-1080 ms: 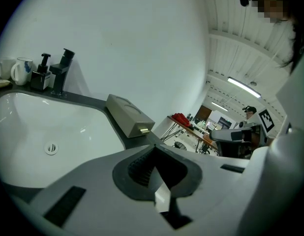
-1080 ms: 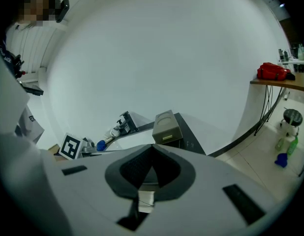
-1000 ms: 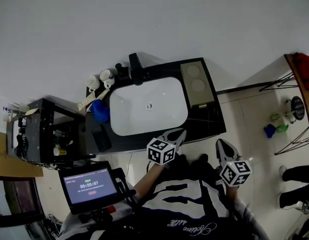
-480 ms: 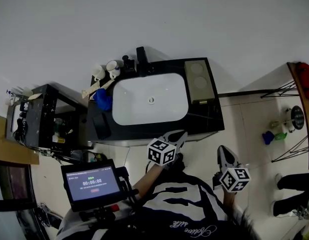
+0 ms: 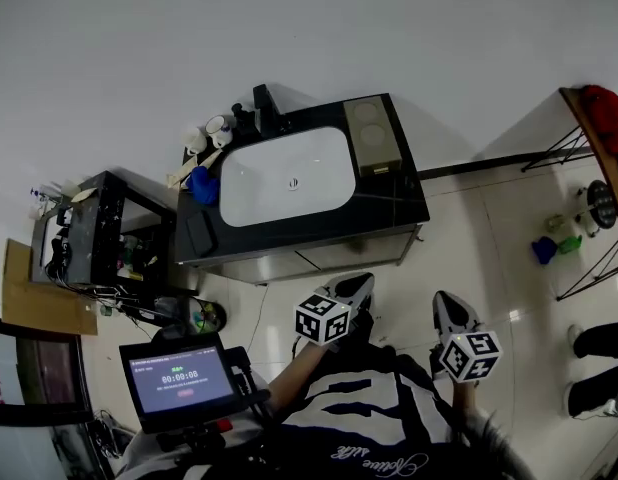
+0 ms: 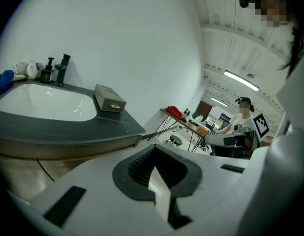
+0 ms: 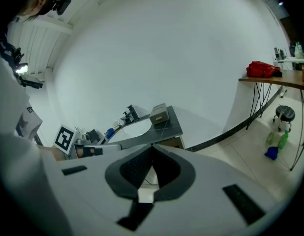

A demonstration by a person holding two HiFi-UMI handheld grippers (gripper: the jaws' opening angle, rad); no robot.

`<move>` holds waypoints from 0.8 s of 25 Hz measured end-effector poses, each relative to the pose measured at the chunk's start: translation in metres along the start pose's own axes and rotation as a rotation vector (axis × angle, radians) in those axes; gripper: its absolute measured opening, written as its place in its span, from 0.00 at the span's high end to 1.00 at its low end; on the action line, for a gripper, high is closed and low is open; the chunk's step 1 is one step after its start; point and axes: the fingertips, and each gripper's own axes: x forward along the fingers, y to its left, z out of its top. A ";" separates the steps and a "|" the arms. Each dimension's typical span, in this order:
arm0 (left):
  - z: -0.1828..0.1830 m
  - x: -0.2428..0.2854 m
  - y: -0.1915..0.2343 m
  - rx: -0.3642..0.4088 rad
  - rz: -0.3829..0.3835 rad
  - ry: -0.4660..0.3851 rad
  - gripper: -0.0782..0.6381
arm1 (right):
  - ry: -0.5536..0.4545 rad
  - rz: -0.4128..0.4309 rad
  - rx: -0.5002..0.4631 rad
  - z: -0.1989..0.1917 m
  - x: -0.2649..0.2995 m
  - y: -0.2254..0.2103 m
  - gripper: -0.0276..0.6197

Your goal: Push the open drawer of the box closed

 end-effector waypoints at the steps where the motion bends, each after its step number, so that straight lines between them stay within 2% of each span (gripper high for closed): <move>1: -0.007 -0.003 -0.009 -0.008 0.004 -0.004 0.89 | 0.004 0.005 -0.011 -0.005 -0.009 0.000 0.96; 8: -0.062 -0.019 -0.067 -0.010 0.003 0.020 0.89 | 0.019 0.055 -0.046 -0.037 -0.055 0.002 0.96; 12: -0.077 -0.045 -0.100 0.001 0.026 -0.009 0.89 | 0.019 0.091 -0.086 -0.047 -0.085 0.015 0.96; 20: -0.081 -0.067 -0.074 -0.017 0.105 -0.056 0.89 | 0.039 0.166 -0.130 -0.056 -0.059 0.035 0.96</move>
